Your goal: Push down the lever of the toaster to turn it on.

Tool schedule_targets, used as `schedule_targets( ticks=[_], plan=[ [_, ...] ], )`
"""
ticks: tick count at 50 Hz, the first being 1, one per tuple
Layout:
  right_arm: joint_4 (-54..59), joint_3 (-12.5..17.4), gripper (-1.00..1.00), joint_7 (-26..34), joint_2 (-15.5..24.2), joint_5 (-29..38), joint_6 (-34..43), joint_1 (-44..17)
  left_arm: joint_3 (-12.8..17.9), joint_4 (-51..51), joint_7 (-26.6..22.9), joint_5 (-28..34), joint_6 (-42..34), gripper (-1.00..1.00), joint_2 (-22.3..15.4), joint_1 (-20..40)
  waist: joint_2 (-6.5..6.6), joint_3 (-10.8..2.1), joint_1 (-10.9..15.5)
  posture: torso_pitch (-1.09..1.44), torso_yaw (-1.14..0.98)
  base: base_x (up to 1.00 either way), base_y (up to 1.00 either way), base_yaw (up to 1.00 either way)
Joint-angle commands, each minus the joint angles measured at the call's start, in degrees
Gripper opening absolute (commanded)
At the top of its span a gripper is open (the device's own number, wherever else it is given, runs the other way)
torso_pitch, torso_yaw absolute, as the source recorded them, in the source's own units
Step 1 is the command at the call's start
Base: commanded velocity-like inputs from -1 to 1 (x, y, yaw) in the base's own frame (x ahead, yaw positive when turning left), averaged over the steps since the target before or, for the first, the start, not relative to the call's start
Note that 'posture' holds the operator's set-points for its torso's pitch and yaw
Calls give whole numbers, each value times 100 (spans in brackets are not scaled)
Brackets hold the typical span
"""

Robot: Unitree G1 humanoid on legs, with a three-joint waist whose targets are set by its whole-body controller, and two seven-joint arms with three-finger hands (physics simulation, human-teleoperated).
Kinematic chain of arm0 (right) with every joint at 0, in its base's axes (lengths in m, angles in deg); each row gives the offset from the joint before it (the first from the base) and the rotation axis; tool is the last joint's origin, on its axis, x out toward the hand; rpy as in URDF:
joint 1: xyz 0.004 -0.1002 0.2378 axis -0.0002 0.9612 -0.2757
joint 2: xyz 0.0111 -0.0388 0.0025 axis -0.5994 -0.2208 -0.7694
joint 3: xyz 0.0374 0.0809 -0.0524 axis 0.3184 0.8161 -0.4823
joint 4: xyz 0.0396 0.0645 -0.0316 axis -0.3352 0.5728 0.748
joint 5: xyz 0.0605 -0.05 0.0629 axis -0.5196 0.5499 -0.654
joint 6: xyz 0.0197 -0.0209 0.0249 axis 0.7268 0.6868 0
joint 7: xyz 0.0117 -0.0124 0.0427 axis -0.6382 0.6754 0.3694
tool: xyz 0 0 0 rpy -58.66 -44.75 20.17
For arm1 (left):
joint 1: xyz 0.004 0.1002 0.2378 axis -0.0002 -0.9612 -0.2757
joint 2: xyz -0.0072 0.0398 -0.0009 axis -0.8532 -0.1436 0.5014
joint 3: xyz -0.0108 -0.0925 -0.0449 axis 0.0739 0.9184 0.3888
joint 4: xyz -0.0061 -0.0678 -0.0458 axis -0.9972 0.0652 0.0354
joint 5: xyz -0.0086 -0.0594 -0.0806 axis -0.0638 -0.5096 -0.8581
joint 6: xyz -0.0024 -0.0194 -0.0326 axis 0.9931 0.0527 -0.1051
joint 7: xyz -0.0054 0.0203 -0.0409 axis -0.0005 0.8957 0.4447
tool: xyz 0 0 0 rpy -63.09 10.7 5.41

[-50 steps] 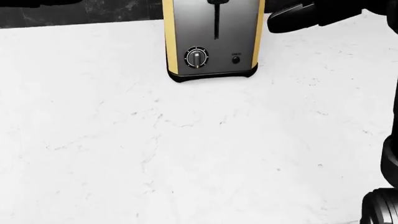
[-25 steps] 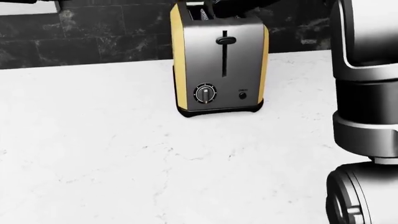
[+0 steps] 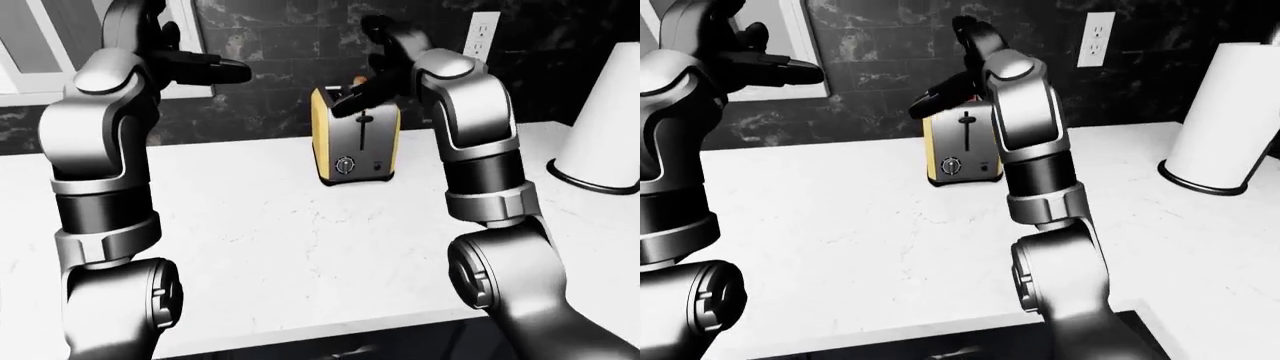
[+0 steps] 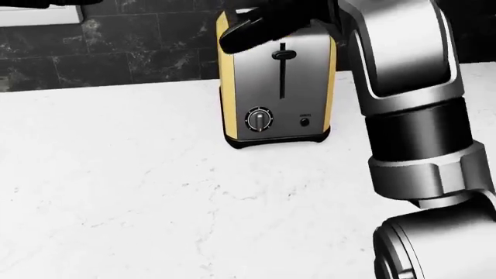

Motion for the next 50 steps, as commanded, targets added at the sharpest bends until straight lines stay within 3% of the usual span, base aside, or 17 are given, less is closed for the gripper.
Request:
schedule_targets(
  ticks=[1, 17, 37, 50],
  plan=[
    [-51, 43, 100, -85, 23, -10, -337, -233, 39, -165, 7, 8, 155, 100, -57, 186, 25, -90, -1, -41, 0, 0, 0, 0],
    [413, 13, 100, -210, -91, -122, -731, -281, 40, -137, -12, 17, 125, 100, -72, 246, 19, -103, 24, -41, 0, 0, 0, 0],
    [-1434, -212, 100, -58, -411, 101, 241, 573, 105, -140, 50, -100, 37, 100, -73, 211, 1, -119, 53, -41, 0, 0, 0, 0],
    [-1529, -174, 100, -9, -451, 200, 219, 809, 102, -150, 120, -233, -25, 100, -70, 207, 18, -131, 45, -41, 0, 0, 0, 0]
  ],
)
